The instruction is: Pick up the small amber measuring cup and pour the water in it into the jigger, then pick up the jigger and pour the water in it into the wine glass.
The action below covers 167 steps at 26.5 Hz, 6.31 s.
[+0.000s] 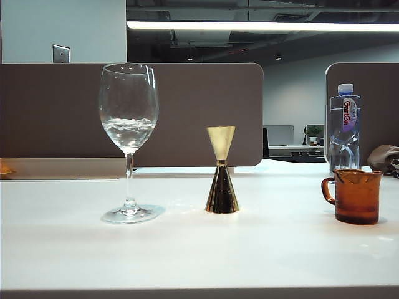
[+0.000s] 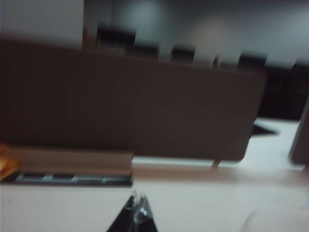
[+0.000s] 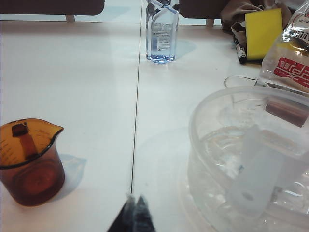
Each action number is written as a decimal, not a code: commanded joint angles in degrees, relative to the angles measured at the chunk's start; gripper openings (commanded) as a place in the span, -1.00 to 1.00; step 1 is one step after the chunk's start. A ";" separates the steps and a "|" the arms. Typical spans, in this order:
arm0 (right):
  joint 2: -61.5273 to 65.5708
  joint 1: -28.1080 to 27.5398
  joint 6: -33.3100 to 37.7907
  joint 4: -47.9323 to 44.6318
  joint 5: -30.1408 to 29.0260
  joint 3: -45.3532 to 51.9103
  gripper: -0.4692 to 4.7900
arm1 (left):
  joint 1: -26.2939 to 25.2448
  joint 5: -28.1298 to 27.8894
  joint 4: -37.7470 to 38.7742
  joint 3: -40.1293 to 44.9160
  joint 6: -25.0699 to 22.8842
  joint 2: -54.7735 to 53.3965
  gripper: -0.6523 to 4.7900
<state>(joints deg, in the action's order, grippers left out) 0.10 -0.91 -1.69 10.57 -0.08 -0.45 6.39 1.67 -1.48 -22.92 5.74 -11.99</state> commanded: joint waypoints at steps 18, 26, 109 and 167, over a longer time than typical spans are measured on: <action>0.02 -0.07 0.20 -0.11 -0.07 0.42 -0.84 | 10.45 20.37 83.91 -67.60 0.50 -26.47 -0.77; 0.02 -0.07 0.20 -0.13 -0.09 0.42 -0.84 | 18.27 20.13 83.91 -67.45 0.85 -26.43 -0.77; 12.22 0.07 4.44 58.77 -20.55 -60.98 -0.84 | 22.29 15.06 83.91 -67.45 -7.87 -26.45 -0.77; 46.16 12.79 10.38 -25.64 -6.73 -8.79 -0.60 | 22.29 15.06 83.91 -67.45 -7.87 -26.45 -0.77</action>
<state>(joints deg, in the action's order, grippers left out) 46.33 11.81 8.91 -12.12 -9.13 -9.48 28.73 16.69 82.11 -90.19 -1.89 -38.41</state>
